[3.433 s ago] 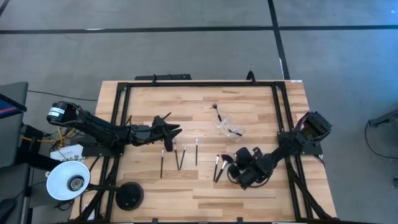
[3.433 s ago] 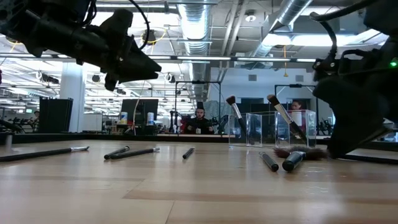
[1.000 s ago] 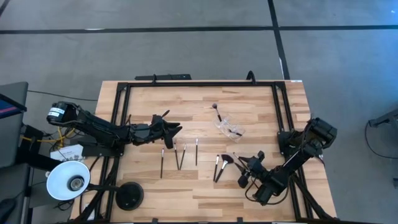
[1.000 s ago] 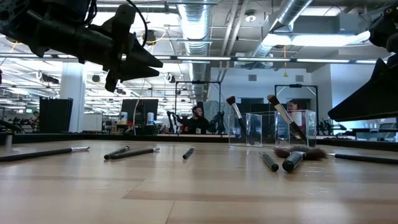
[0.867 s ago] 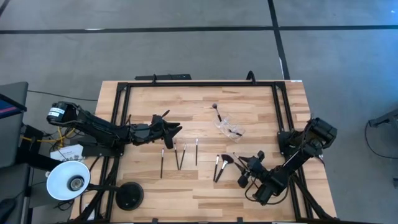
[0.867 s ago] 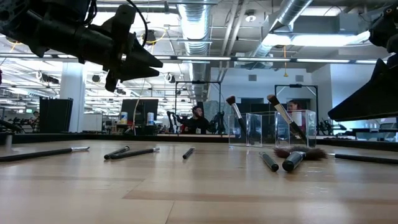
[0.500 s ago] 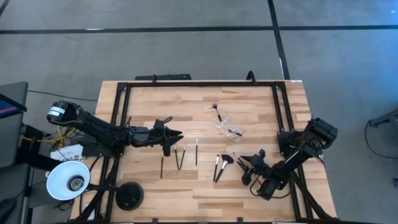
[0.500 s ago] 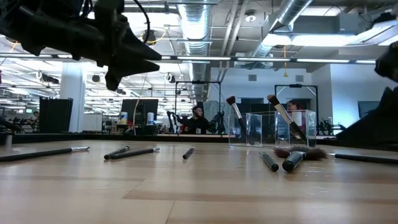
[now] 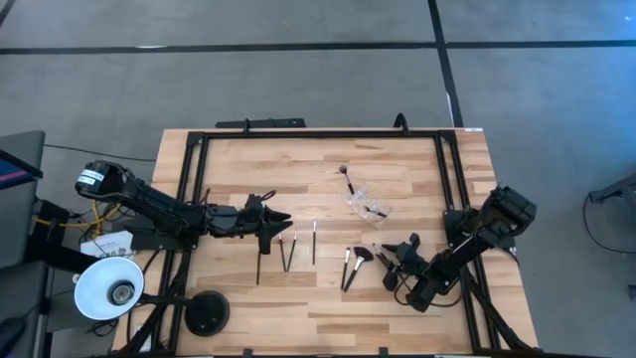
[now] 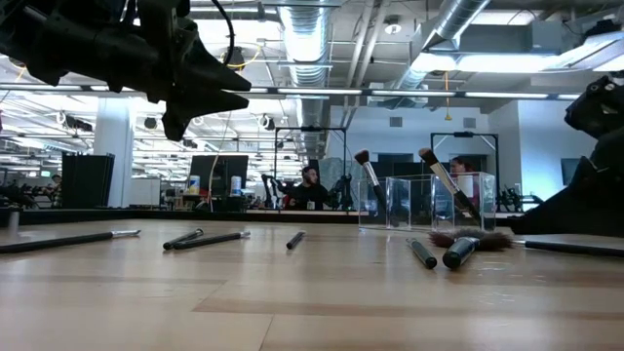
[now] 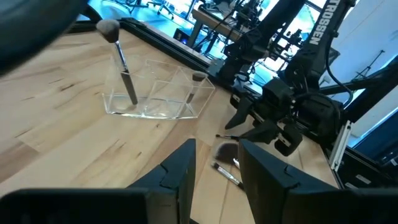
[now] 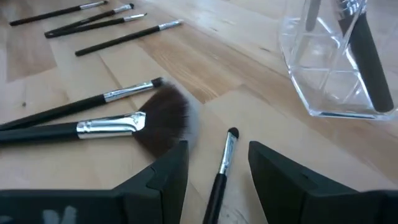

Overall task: Put items in baskets/containers
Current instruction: Put the eyeshadow brush into the transparent organizer

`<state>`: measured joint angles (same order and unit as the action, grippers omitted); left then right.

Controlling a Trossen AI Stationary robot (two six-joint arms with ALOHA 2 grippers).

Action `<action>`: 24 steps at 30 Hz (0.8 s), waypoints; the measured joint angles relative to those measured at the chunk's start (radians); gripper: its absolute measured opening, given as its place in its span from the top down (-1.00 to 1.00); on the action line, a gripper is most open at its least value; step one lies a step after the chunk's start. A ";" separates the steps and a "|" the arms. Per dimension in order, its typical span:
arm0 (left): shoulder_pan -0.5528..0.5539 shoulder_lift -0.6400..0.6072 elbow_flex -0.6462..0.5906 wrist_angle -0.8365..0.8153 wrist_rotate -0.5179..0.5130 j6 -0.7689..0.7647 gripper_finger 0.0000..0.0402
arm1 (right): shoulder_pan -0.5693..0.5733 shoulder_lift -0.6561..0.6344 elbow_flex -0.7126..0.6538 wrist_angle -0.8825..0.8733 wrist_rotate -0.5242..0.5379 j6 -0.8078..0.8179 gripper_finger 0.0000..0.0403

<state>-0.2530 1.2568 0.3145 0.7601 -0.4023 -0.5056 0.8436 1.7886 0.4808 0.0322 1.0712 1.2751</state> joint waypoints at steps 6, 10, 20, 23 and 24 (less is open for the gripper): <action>0.000 0.000 0.000 0.000 0.000 0.000 0.41 | 0.001 0.123 0.002 0.020 0.037 0.101 0.21; 0.000 0.000 0.000 0.000 0.000 0.001 0.41 | 0.012 0.213 0.026 0.024 0.100 0.110 0.22; 0.000 0.000 0.000 0.000 0.000 0.003 0.41 | -0.037 0.125 0.037 -0.050 -0.001 0.094 0.93; 0.000 0.000 0.000 0.000 0.000 -0.003 0.41 | -0.046 0.066 0.035 -0.054 -0.023 0.092 0.92; 0.000 0.000 0.000 0.004 0.000 -0.005 0.41 | -0.049 0.038 0.033 -0.059 -0.032 0.087 0.91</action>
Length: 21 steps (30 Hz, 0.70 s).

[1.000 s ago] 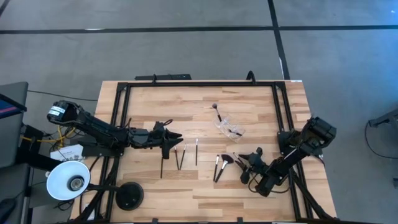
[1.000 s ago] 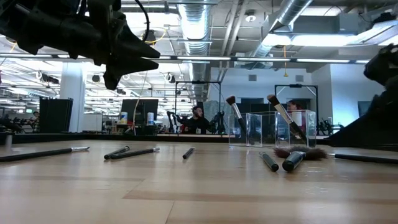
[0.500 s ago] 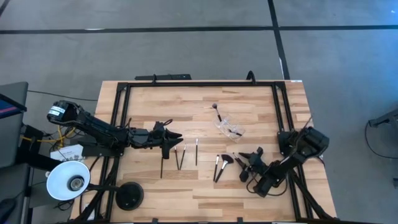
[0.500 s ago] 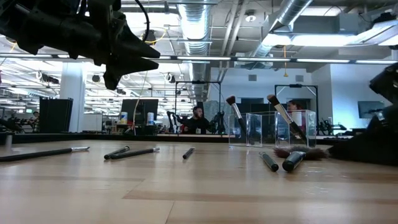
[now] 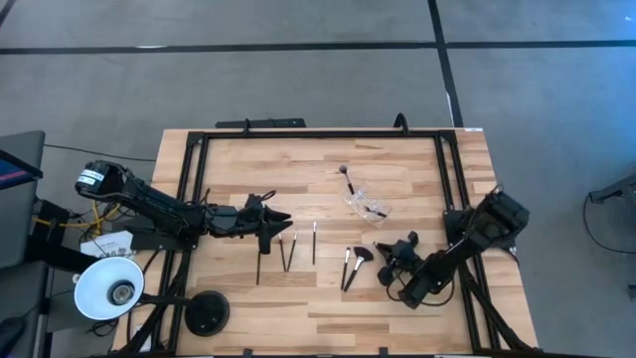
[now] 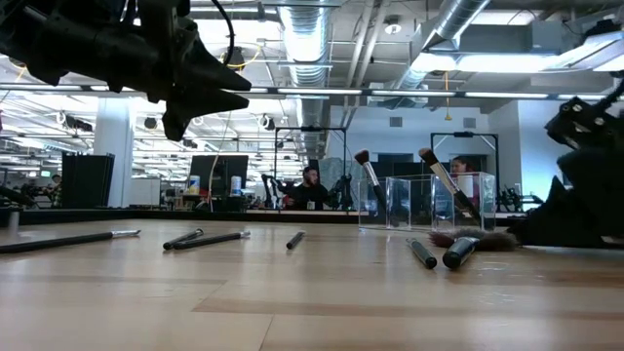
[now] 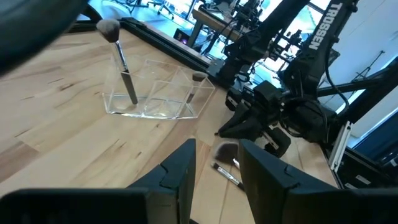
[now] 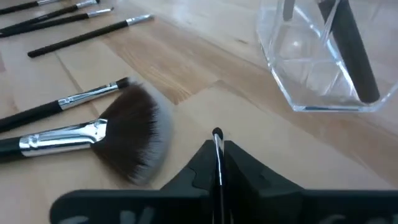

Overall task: Put items in baskets/containers
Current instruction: Put the eyeshadow brush into the transparent organizer

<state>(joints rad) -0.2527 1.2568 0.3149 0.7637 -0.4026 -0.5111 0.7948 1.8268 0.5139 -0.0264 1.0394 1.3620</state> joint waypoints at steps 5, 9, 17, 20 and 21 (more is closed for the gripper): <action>-0.014 0.002 0.000 0.048 0.007 -0.003 0.41 | -0.011 -0.192 0.002 0.044 0.115 -0.128 0.96; -0.042 0.038 0.000 0.199 0.061 0.089 0.41 | -0.022 -0.311 0.003 0.261 0.303 -0.421 0.94; -0.056 0.202 0.019 0.450 0.113 0.179 0.41 | -0.197 -0.332 0.003 0.887 0.042 -1.152 0.95; -0.045 0.252 0.059 0.451 0.116 0.171 0.41 | -0.272 -0.301 0.003 1.163 -0.185 -1.384 0.96; -0.042 0.263 0.073 0.451 0.122 0.171 0.41 | -0.292 -0.297 0.003 1.231 -0.220 -1.465 0.97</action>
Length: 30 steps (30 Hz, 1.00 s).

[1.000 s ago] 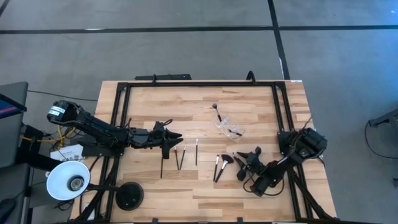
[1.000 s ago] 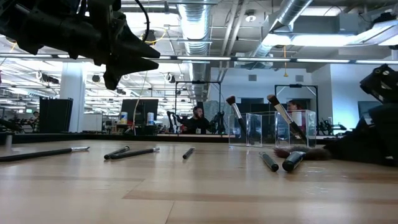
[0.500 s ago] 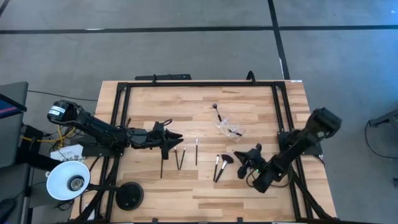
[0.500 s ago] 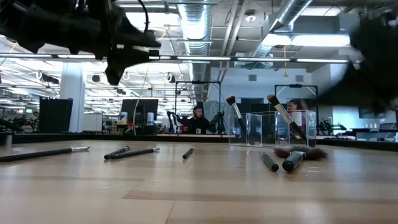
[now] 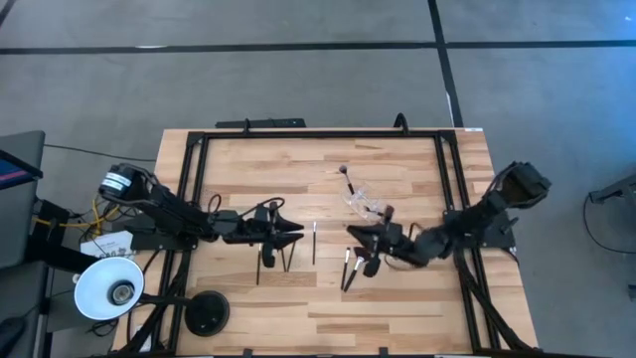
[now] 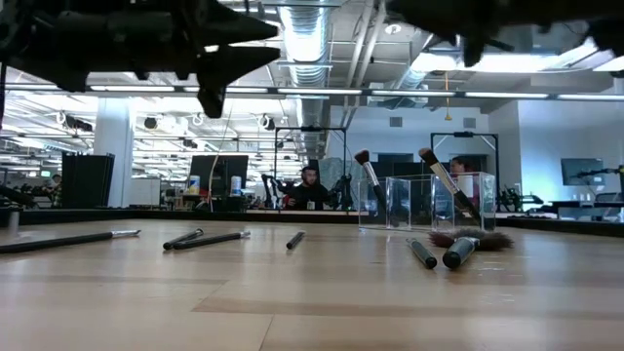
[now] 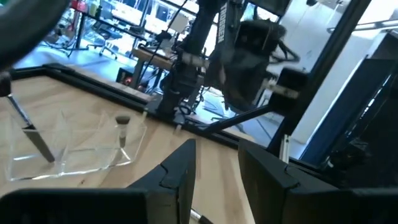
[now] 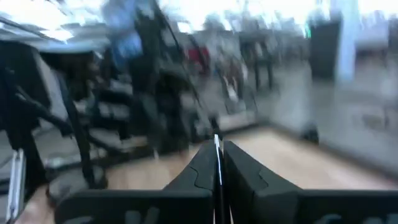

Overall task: Put items in baskets/containers
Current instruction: Put the eyeshadow brush into the transparent organizer

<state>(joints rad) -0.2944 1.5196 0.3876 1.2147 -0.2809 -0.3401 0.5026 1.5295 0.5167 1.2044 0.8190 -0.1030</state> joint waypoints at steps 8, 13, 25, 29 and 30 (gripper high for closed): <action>0.003 -0.005 0.033 0.002 0.072 0.004 0.41 | -0.134 -0.032 0.000 0.256 -0.176 -0.414 0.94; 0.018 -0.040 0.032 0.002 0.053 0.045 0.41 | -0.243 -0.015 -0.025 0.124 -0.217 -0.300 0.98; 0.099 -0.073 0.036 -0.010 0.066 0.129 0.41 | -0.435 -0.031 -0.160 0.342 -0.745 0.088 0.98; 0.156 -0.048 0.098 -0.013 0.217 0.130 0.41 | -0.435 0.016 -0.090 0.354 -0.745 0.080 0.96; 0.160 -0.035 0.115 -0.010 0.241 0.130 0.41 | -0.435 0.025 -0.067 0.357 -0.745 0.076 0.95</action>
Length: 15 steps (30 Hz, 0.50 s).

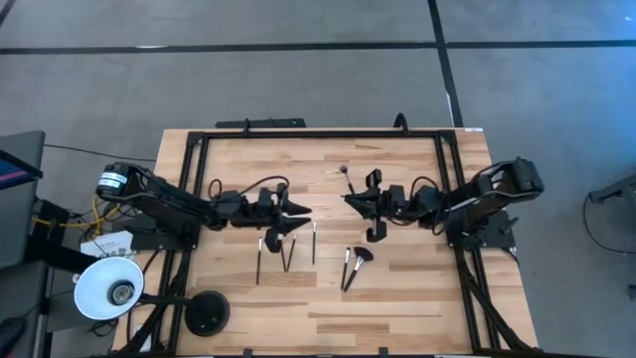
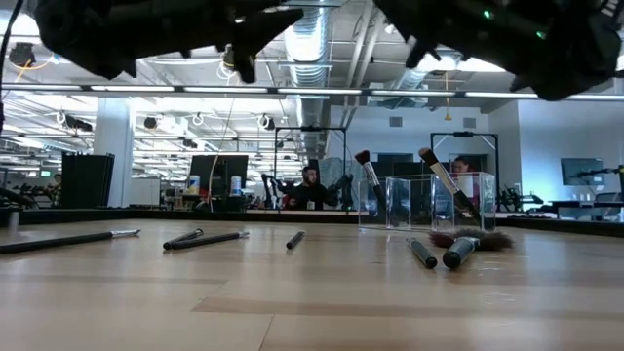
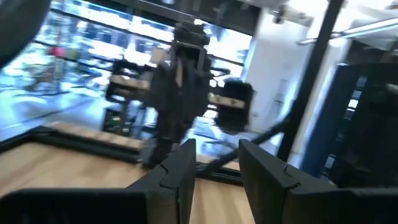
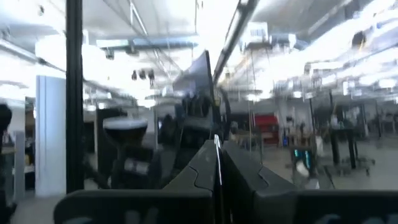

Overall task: Put items in baskets/containers
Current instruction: Put the eyeshadow brush into the transparent organizer

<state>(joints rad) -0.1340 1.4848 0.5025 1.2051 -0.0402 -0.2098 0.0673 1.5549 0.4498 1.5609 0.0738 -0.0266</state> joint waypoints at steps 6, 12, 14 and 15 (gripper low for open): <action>0.002 0.082 0.056 -0.002 0.006 0.047 0.41 | 0.000 0.081 0.107 0.001 0.000 0.000 0.97; 0.002 0.142 0.093 0.002 -0.027 0.057 0.41 | 0.000 0.172 0.226 -0.006 0.000 0.000 0.96; 0.002 0.142 0.093 0.001 -0.027 0.057 0.41 | -0.001 0.210 0.280 -0.010 -0.001 0.000 0.96; 0.002 0.141 0.093 0.008 -0.027 0.057 0.41 | -0.003 0.226 0.295 -0.012 -0.003 0.000 0.97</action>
<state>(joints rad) -0.1318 1.6262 0.5957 1.2126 -0.0673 -0.1532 0.0643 1.7805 0.7444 1.5486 0.0704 -0.0265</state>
